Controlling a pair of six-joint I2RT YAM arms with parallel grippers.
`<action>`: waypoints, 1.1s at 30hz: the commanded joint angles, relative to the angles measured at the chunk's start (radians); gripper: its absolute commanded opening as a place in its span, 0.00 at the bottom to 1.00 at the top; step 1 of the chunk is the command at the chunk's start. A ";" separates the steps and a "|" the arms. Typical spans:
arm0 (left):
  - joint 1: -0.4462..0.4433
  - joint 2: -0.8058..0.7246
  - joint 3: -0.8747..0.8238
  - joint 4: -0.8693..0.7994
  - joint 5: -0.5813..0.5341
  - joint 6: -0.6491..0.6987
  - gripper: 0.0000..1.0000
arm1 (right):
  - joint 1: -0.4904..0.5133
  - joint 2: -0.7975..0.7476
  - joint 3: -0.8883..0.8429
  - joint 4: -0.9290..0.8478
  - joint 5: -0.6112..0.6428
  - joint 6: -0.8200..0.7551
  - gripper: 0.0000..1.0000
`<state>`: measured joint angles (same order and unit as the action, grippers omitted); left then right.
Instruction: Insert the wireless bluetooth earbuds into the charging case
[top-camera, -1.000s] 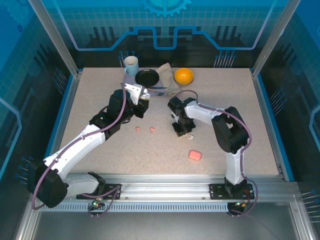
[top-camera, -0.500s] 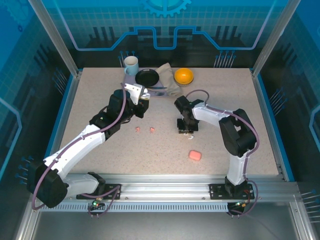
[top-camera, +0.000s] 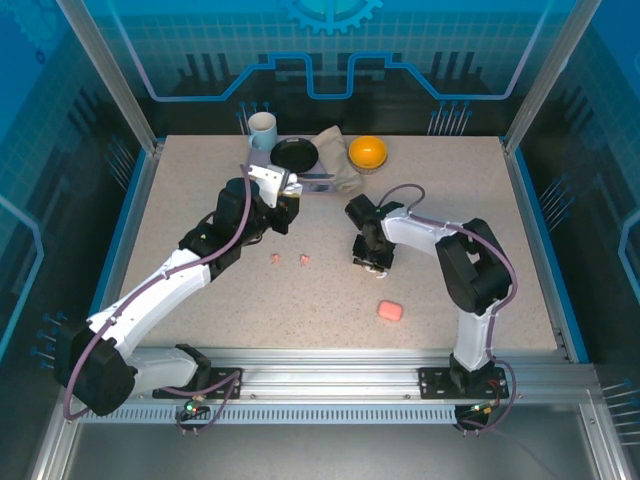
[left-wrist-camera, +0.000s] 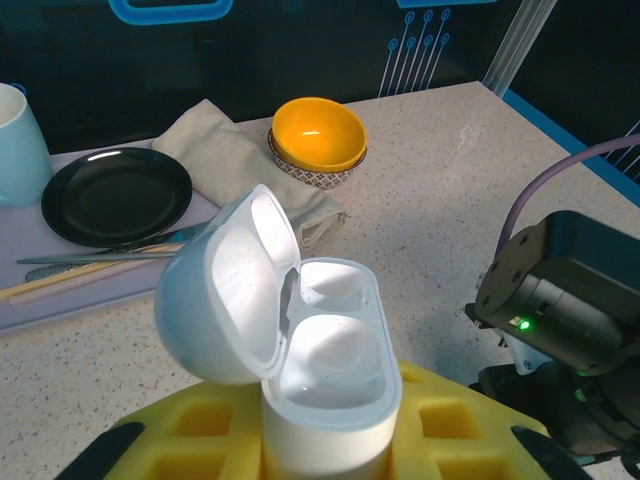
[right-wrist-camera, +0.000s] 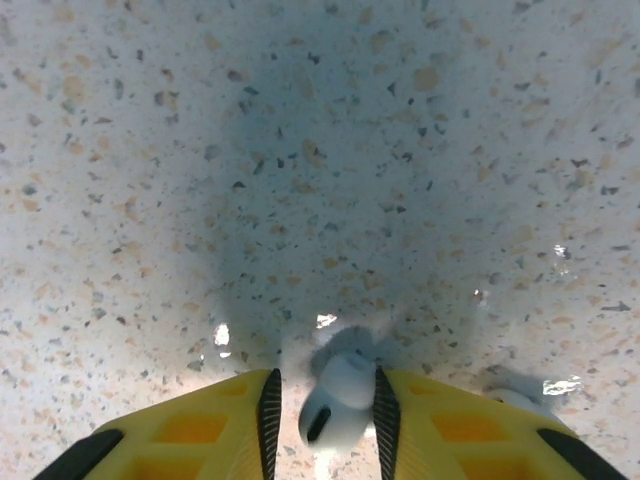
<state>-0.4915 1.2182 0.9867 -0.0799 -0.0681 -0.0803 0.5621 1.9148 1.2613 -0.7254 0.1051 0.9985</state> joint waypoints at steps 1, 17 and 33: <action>0.010 -0.009 -0.003 0.035 0.025 -0.013 0.00 | 0.010 0.032 0.028 -0.048 0.010 0.058 0.36; 0.010 -0.032 -0.002 0.025 0.028 0.009 0.00 | 0.007 0.039 0.188 -0.110 -0.118 -0.743 0.62; 0.011 -0.032 0.006 0.016 0.024 0.015 0.00 | -0.008 0.075 0.156 -0.167 -0.029 -0.741 0.57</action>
<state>-0.4915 1.2049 0.9863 -0.0765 -0.0616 -0.0769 0.5648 1.9949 1.4368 -0.8604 0.0555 0.2501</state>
